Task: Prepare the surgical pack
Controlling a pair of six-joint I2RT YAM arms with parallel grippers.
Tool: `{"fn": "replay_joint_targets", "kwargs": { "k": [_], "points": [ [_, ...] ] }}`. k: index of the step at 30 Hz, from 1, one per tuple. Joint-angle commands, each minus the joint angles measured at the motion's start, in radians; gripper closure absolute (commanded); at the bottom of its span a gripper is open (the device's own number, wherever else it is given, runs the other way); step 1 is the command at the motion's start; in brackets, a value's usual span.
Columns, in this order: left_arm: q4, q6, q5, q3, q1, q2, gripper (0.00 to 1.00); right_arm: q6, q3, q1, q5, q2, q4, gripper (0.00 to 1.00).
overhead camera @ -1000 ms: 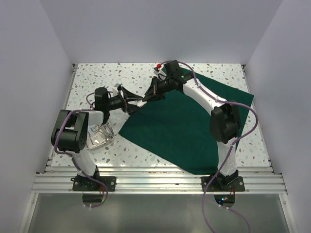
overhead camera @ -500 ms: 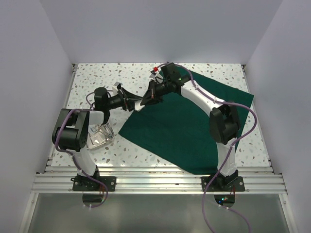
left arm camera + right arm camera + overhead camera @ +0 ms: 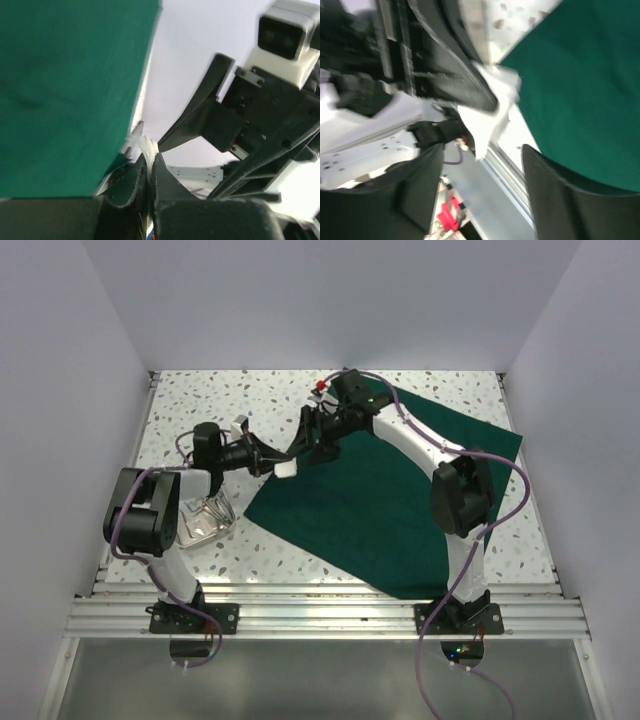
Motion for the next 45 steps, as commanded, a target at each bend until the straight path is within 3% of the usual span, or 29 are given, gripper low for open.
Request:
{"fn": "replay_joint_targets", "kwargs": {
  "k": [1,4,10,14,19,28,35,38,41,42,45],
  "points": [
    [-0.676,0.597,-0.057,0.147,0.058,-0.097,1.0,-0.127,0.056,-0.017,0.106,-0.077,-0.19,0.28],
    [-1.119,0.97,-0.259,0.317,0.106,-0.129,1.0,-0.184,0.003,-0.048,0.139,-0.111,-0.236,0.24],
    [-1.28,1.11,-0.437,0.258,0.291,-0.293,1.0,-0.292,-0.069,-0.095,0.162,-0.137,-0.315,0.23],
    [-1.386,1.169,-0.636,0.262,0.337,-0.35,1.0,-0.27,-0.179,-0.094,0.091,-0.163,-0.234,0.23],
    [-1.426,1.241,-0.771,0.268,0.383,-0.321,1.0,-0.289,-0.178,-0.094,0.09,-0.152,-0.248,0.23],
    [-1.331,1.286,-0.781,0.232,0.474,-0.22,1.0,-0.282,-0.188,-0.092,0.062,-0.149,-0.231,0.23],
    [-1.297,1.292,-0.767,0.296,0.488,-0.114,1.0,-0.282,-0.17,-0.088,0.065,-0.129,-0.239,0.23],
    [-1.302,1.293,-0.796,0.316,0.492,-0.081,0.91,-0.285,-0.146,-0.072,0.065,-0.105,-0.243,0.23],
    [-1.322,1.275,-0.846,0.328,0.497,-0.063,0.77,-0.287,-0.116,-0.049,0.084,-0.086,-0.248,0.22],
    [-1.325,1.269,-0.859,0.325,0.5,-0.067,0.67,-0.289,-0.101,-0.043,0.088,-0.08,-0.251,0.22],
    [-1.331,1.253,-0.879,0.307,0.499,-0.103,0.57,-0.281,-0.07,-0.01,0.105,-0.056,-0.251,0.22]
  ]
}}
